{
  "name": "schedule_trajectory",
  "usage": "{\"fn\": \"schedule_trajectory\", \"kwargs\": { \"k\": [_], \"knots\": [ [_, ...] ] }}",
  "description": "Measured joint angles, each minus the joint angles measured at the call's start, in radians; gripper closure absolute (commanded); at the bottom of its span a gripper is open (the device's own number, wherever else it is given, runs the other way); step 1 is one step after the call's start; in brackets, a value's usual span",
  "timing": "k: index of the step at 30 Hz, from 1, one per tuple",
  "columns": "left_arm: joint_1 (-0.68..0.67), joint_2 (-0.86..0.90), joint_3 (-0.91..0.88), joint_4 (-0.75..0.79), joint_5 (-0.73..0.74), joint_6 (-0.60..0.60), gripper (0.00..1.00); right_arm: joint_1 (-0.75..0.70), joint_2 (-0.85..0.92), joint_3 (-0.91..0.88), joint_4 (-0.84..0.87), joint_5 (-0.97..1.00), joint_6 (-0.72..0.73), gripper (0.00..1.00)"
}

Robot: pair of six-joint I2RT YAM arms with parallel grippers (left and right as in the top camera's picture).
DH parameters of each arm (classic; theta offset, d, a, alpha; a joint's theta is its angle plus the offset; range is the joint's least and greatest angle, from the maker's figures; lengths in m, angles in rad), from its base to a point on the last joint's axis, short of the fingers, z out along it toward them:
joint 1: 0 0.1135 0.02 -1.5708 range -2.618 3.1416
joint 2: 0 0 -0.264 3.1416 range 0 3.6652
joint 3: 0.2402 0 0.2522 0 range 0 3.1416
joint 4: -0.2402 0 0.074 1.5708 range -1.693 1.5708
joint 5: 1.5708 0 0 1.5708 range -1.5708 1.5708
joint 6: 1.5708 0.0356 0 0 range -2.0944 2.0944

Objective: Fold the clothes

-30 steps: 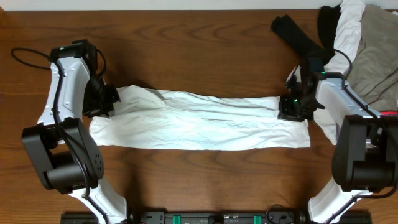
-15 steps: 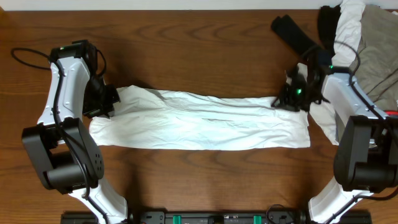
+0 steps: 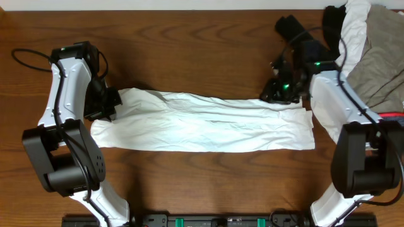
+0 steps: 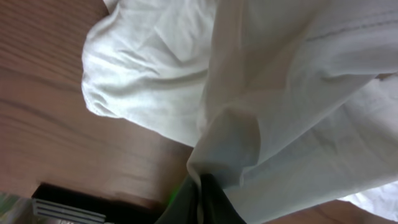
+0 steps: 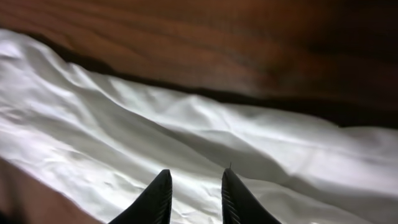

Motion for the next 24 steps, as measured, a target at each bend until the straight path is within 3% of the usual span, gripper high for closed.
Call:
{"fn": "schedule_trajectory", "kwargs": {
  "k": [3,6,24],
  "knots": [
    [0.000,0.000,0.000,-0.026,0.000,0.000,0.92,0.022,0.000,-0.040,0.009,0.056,0.000,0.73],
    [0.000,0.000,0.000,-0.037,-0.001,0.002,0.69,0.026,0.000,-0.082,0.029,0.092,0.000,0.73],
    [0.000,0.000,-0.001,-0.162,-0.005,0.000,0.70,0.026,0.000,-0.142,0.076,0.137,0.000,0.71]
  ]
}}
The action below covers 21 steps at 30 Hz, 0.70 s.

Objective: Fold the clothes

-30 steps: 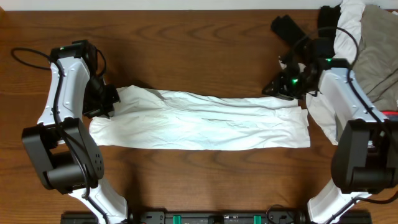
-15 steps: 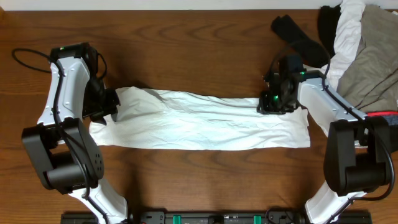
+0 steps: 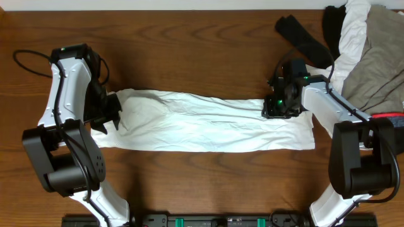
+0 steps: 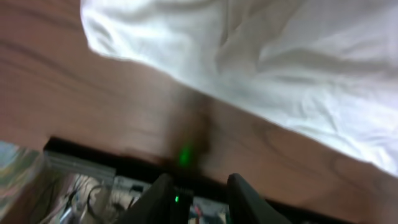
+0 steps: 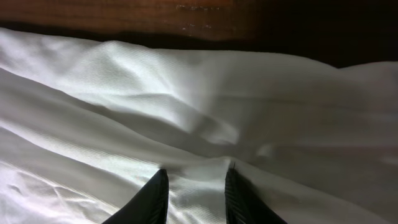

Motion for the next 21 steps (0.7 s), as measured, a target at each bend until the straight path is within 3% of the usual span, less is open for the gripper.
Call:
{"fn": "schedule_trajectory", "kwargs": {
  "k": [2,6,9,13,21],
  "knots": [
    [0.000,0.000,0.000,-0.011,-0.002,-0.005,0.81,0.000,0.000,0.000,0.001,0.000,0.000,0.71],
    [0.000,0.000,-0.001,0.046,0.015,0.002,0.81,0.000,0.000,0.000,0.008,0.000,0.000,0.69],
    [0.000,0.000,-0.001,0.130,0.069,0.028,0.76,0.000,0.000,0.000,0.015,0.000,0.000,0.69],
    [0.000,0.000,-0.001,0.244,0.120,0.051,0.61,0.000,0.000,0.000,0.018,0.000,0.000,0.69],
    [-0.018,0.000,-0.001,0.341,0.146,0.085,0.56,0.000,0.000,0.000,0.023,0.000,0.000,0.68]
  ]
}}
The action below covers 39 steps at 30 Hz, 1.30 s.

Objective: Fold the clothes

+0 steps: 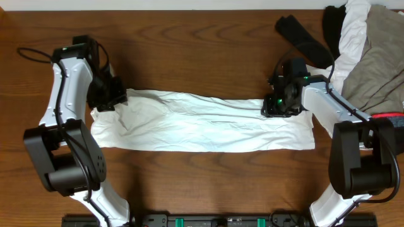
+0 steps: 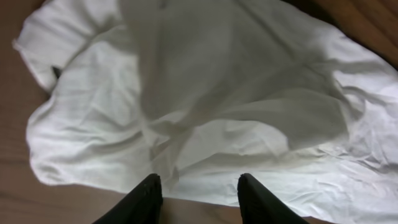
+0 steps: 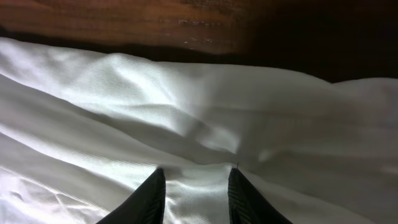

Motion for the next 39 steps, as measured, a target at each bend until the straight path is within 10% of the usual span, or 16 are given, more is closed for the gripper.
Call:
{"fn": "schedule_trajectory", "kwargs": {
  "k": [39],
  "knots": [
    [-0.080,0.130,0.000,0.159,-0.183,0.051,0.57,0.000,0.000,0.000,-0.003,0.000,0.000,0.67]
  ]
}}
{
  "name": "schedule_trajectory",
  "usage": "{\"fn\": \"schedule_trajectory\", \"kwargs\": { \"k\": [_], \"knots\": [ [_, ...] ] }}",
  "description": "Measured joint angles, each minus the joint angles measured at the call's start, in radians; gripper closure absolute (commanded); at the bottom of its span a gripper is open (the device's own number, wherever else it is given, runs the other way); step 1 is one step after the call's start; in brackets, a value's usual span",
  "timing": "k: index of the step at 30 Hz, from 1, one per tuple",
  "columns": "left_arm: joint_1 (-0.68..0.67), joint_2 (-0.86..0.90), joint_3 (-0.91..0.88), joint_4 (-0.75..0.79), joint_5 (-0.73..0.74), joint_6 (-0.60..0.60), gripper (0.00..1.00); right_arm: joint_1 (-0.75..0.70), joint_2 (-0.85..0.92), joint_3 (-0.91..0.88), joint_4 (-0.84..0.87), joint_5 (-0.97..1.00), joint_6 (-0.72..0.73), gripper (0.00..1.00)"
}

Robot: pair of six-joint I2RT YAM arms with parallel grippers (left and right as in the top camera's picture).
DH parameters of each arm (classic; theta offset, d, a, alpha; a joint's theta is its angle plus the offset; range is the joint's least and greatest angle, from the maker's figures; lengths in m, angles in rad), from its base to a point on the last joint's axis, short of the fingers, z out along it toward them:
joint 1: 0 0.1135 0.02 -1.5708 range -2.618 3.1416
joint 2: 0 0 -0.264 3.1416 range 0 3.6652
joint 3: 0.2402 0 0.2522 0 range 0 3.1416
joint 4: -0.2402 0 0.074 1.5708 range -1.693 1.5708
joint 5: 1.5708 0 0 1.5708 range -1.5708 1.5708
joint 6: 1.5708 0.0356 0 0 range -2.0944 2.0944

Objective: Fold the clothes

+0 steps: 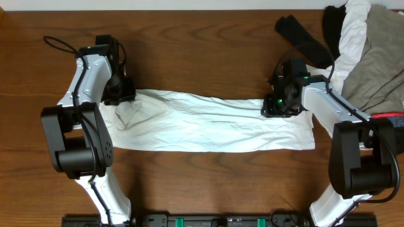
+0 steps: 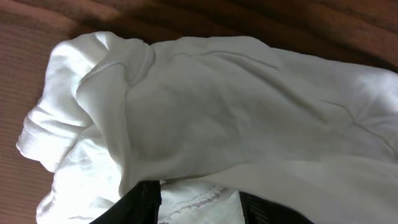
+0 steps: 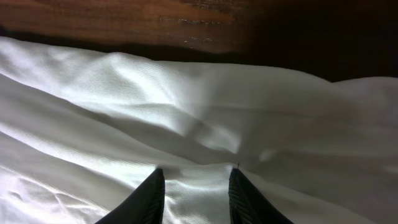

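Note:
A white garment [image 1: 208,126] lies spread as a long strip across the wooden table [image 1: 189,50]. My left gripper [image 1: 120,94] is at its upper left corner, where the cloth is bunched. In the left wrist view the left gripper [image 2: 199,208] is open, a stitched hem lies between its fingers, and a fold of the white garment [image 2: 205,118] rises ahead of them. My right gripper [image 1: 279,104] rests on the garment's upper right edge. The right gripper [image 3: 196,196] is open, its tips pressed onto the cloth.
A pile of grey and white clothes [image 1: 372,44] sits at the back right corner, with a black garment [image 1: 303,34] beside it, close behind my right arm. A red object [image 1: 392,115] shows at the right edge.
My left gripper has moved right and slightly back, from the garment's far-left corner onto its upper left edge. The cloth there is a little more bunched. The right gripper has not moved.
At first my left gripper was shut on the garment's left end and the right hovered open over the upper right edge. Then the left was open over bare table and the right sat on the cloth. The left then returned over the left corner, now further in.

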Motion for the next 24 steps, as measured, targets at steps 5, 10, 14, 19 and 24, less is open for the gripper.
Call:
{"fn": "schedule_trajectory", "kwargs": {
  "k": [5,10,14,19,24],
  "knots": [
    [-0.001,0.000,0.000,-0.027,0.010,0.000,0.73,0.000,0.000,0.000,0.000,0.000,0.000,0.67],
    [-0.009,0.000,0.000,-0.067,0.029,0.001,0.88,0.000,0.000,0.000,0.001,0.000,0.000,0.67],
    [-0.023,0.000,0.000,-0.095,0.036,0.000,0.93,0.000,0.000,0.000,0.001,0.000,0.000,0.68],
    [-0.029,0.000,0.000,-0.170,0.043,-0.002,0.94,0.000,0.000,0.000,0.001,0.000,0.000,0.67],
    [-0.029,0.000,0.001,-0.334,0.093,-0.008,0.94,0.000,0.000,0.000,0.002,0.000,0.000,0.67]
  ]
}}
